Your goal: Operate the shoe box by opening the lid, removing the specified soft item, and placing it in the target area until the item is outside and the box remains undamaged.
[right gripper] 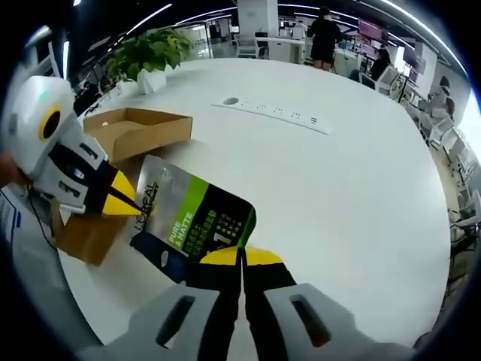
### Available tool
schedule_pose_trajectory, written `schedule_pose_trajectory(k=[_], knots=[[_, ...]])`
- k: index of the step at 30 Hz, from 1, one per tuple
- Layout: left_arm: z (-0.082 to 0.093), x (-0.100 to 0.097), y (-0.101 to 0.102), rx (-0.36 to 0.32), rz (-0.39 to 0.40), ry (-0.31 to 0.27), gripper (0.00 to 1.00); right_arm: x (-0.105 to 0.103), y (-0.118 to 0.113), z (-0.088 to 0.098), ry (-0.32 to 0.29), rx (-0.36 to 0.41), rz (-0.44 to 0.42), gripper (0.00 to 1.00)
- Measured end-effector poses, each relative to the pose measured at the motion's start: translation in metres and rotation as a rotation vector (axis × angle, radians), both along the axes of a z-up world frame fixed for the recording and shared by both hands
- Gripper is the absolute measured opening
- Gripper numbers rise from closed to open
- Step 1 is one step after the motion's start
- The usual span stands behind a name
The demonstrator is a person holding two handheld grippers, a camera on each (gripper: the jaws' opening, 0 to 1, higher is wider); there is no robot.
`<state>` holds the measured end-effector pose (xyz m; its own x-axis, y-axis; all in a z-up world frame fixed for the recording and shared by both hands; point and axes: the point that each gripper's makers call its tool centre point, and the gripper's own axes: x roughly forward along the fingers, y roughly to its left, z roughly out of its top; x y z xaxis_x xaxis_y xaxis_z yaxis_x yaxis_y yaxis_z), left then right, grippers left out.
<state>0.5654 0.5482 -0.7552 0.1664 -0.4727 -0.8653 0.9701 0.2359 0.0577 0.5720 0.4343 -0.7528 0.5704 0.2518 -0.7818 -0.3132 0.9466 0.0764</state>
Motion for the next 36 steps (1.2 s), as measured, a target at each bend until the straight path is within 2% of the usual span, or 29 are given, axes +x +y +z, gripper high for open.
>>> schedule_pose_trajectory(k=[3,11,23,30,36], knots=[[-0.005,-0.001,-0.002,0.021,-0.017,-0.012,0.0,0.0,-0.002,-0.004,-0.004,0.001,0.003,0.0],[-0.021,-0.002,-0.005,0.129,-0.112,-0.076,0.0,0.002,-0.004,-0.01,-0.025,0.013,0.018,0.0],[-0.034,0.002,-0.004,0.221,-0.206,-0.128,0.0,0.003,-0.001,-0.025,-0.036,0.023,0.046,0.0],[-0.039,0.003,-0.003,0.257,-0.246,-0.145,0.0,0.007,0.0,-0.03,-0.047,0.026,0.054,0.0],[-0.039,0.006,-0.002,0.26,-0.236,-0.131,0.0,0.011,0.0,-0.034,-0.046,0.029,0.054,0.0]])
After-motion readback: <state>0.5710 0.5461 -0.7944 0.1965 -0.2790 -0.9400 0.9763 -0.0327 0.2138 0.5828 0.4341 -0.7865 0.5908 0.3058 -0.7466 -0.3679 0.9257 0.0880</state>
